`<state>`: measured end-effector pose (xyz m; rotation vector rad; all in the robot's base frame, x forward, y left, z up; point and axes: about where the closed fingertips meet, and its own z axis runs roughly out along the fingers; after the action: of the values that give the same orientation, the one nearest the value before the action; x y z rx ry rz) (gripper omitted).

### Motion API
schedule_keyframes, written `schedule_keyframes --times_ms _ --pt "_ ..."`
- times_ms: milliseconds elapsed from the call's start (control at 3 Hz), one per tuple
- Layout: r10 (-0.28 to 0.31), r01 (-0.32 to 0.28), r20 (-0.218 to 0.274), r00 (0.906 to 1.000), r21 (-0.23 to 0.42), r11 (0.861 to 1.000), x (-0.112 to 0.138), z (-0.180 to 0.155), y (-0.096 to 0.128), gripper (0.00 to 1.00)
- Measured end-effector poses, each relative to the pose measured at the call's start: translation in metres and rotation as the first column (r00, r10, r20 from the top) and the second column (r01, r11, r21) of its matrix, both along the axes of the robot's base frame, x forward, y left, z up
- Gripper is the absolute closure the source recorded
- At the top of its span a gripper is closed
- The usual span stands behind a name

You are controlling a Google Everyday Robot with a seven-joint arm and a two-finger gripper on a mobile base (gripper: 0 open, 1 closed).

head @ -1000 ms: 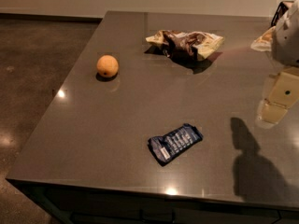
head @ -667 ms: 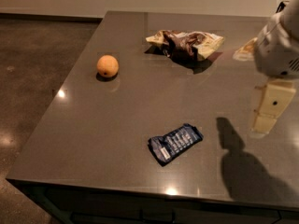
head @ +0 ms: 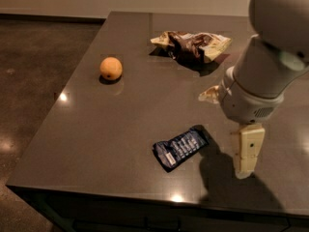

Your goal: Move rxbar blueberry near orange

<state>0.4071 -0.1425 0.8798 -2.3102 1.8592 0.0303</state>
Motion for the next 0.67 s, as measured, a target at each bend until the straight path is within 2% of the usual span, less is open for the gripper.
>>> schedule_keyframes --times_ms 333,667 --pt "0.083 -0.084 -0.031 0.9960 -0.032 0.996 -0.006 -0.031 0.017 0.00" --pt "0.127 -0.129 -0.042 0.9910 -0.049 0.990 -0.008 -0.048 0.035 0.00"
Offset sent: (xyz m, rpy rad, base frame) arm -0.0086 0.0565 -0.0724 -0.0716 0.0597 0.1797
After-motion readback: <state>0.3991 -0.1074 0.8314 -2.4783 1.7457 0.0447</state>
